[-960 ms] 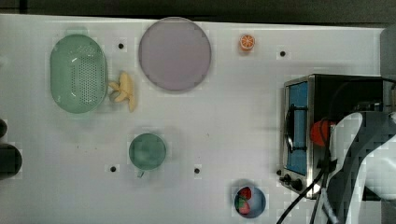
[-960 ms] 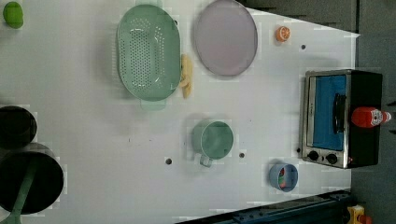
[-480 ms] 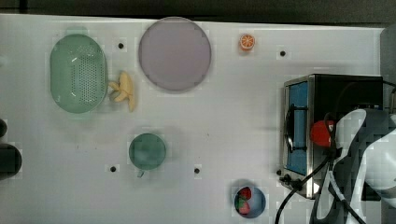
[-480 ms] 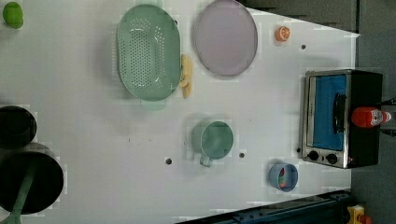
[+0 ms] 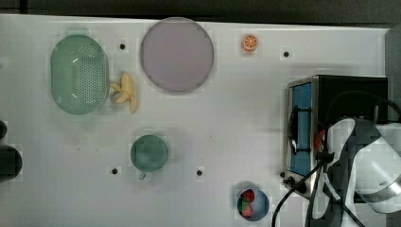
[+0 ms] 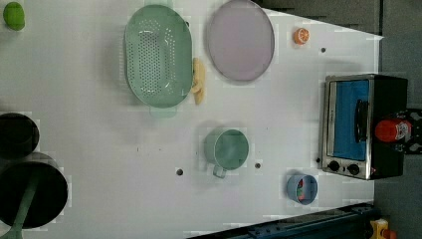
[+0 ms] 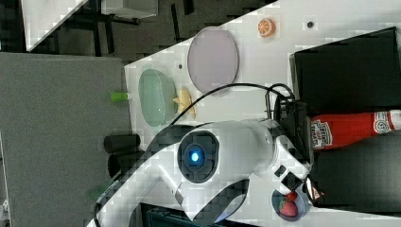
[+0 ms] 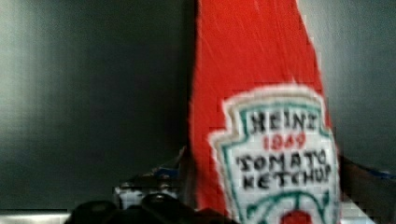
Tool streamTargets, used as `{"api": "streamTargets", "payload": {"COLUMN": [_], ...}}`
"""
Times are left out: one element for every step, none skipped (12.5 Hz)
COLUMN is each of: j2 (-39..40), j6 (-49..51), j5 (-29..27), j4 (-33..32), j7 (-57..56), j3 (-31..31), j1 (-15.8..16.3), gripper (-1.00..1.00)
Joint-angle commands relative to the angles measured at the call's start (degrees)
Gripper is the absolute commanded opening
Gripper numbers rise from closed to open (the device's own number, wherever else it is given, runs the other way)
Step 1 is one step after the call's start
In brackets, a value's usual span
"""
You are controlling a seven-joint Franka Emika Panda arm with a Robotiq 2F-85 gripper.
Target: Pick Ketchup from oven and place it on table.
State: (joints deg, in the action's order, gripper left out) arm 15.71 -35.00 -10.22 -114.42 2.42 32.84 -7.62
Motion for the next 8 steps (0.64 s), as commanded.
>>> {"api": "streamTargets", "payload": {"j2": [-0.8,-1.1,-1.5,-2.2,-3.2,-4.5,-5.8,-7.1], "j6": [-1.5,-1.5,-1.5,-1.2,-0.7,0.2,2.0,4.8], "j5": [0.1,0.2,0.3,0.5,0.8,1.7,3.6,6.4], "j4": [1.4,1.7,1.9,2.6,3.8,5.7,8.1,10.9], "j7": [0.1,0.1,0.1,0.1,0.1,0.1,0.1,0.1], "j3": [-0.1,-0.1,0.0,-0.2,-0.3,-0.7,-1.2,-1.8], "j1": [-0.2,-0.2,-0.2,-0.1,0.2,0.9,1.8,2.7], "gripper": [0.29,0.29,0.29,0.29,0.29,0.29,0.29,0.29]}}
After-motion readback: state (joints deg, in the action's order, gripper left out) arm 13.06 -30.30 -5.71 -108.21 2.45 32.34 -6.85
